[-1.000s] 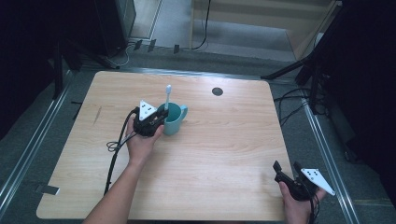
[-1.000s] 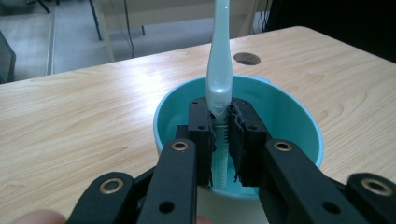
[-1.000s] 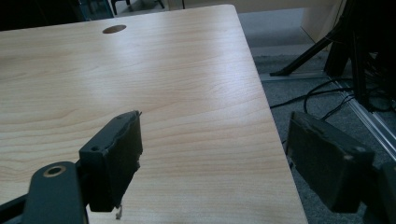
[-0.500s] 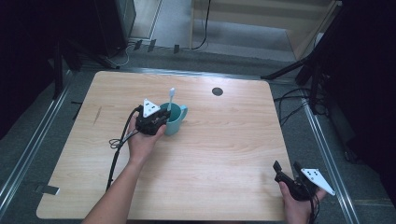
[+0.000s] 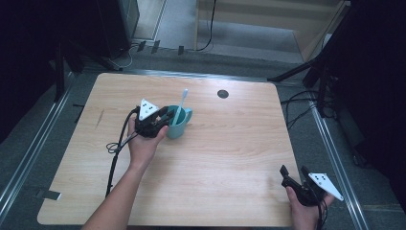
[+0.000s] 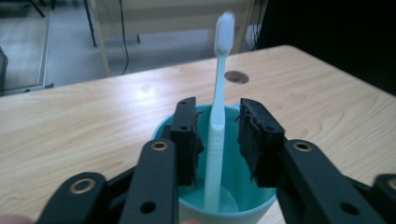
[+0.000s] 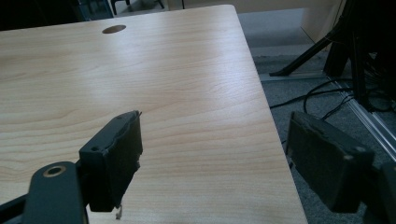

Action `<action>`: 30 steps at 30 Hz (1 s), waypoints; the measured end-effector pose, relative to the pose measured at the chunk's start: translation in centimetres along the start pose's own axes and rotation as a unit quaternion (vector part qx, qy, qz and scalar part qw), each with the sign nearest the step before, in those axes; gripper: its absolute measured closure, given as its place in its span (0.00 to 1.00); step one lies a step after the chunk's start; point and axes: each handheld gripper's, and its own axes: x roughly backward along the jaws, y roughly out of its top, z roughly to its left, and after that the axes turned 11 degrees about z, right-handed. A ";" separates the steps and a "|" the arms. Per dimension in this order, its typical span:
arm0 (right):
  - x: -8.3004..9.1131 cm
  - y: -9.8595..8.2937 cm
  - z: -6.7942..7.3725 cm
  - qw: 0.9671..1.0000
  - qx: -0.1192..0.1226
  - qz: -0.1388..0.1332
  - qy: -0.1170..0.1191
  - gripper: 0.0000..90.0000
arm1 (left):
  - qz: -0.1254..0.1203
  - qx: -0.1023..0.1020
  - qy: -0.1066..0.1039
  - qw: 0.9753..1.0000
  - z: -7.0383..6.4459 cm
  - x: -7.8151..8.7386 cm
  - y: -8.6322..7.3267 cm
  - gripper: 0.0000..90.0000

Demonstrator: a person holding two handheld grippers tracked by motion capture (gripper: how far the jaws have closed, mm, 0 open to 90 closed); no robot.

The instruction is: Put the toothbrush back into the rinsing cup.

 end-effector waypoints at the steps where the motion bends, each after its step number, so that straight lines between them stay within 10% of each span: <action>1: 0.0 0.0 0.0 1.000 0.001 0.000 0.000 0.21 | -0.013 0.001 -0.003 1.000 -0.1 0.6 0.2 0.72; 16: 0.0 0.0 0.0 1.000 0.004 0.000 -0.001 0.21 | -0.071 0.056 0.023 0.996 0.8 5.2 -0.5 0.01; 30: -0.1 0.0 0.1 1.000 0.007 0.001 -0.003 0.21 | -0.093 0.105 0.061 0.988 4.6 9.6 -6.6 0.00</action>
